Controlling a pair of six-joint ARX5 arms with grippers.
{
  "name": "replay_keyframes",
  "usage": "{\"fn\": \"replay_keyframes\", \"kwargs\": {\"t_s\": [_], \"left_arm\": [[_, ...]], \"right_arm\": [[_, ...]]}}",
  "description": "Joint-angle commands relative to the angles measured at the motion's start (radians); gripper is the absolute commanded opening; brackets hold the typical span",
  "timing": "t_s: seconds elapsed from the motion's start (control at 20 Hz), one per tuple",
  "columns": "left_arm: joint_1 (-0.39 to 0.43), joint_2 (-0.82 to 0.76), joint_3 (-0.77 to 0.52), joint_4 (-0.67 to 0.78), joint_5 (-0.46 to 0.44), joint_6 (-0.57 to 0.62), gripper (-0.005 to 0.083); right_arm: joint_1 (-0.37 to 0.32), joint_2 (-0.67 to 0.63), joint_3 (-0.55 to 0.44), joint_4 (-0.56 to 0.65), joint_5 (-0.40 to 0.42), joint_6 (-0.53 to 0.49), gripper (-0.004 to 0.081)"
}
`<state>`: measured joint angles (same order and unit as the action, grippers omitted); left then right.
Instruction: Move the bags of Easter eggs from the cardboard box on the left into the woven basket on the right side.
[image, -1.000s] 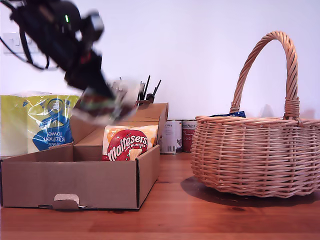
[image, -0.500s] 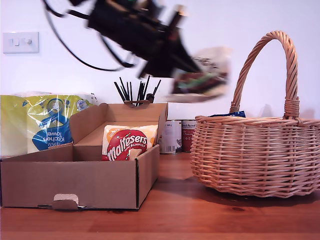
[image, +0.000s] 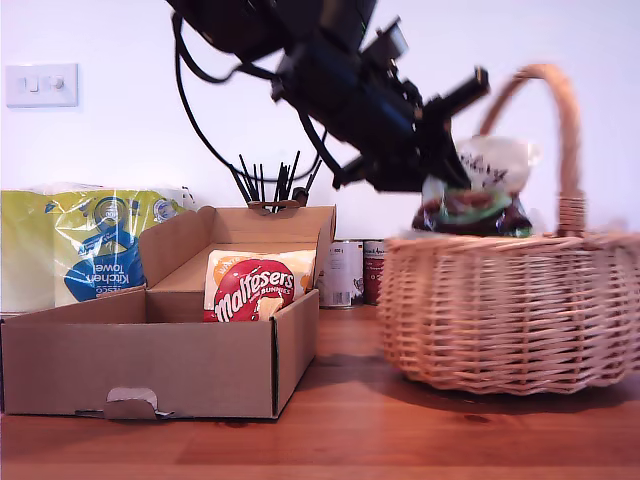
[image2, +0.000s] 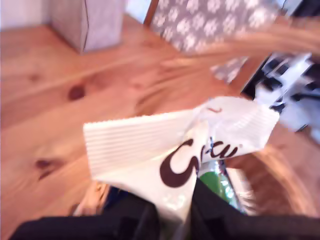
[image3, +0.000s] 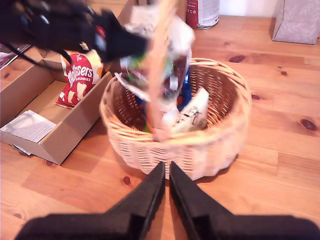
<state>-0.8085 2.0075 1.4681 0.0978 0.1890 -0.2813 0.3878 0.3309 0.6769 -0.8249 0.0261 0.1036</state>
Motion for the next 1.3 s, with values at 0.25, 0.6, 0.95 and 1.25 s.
{"fn": "replay_keyframes", "kwargs": {"t_s": [0.25, 0.6, 0.95, 1.25], "left_arm": [[-0.046, 0.095, 0.0, -0.038, -0.041, 0.034, 0.0019], [-0.07, 0.095, 0.0, -0.152, -0.102, 0.129, 0.0022], [-0.068, 0.092, 0.112, -0.188, -0.1, 0.129, 0.0362], [-0.062, 0.091, 0.289, -0.428, -0.058, 0.225, 0.0353]], "right_arm": [[0.003, -0.002, -0.008, 0.005, -0.001, -0.005, -0.0013], [0.003, -0.002, -0.008, 0.006, -0.001, -0.005, -0.0013], [0.003, -0.002, -0.008, 0.005, -0.002, -0.005, -0.0013], [0.003, -0.002, -0.008, 0.005, -0.001, -0.006, -0.0013]]}}
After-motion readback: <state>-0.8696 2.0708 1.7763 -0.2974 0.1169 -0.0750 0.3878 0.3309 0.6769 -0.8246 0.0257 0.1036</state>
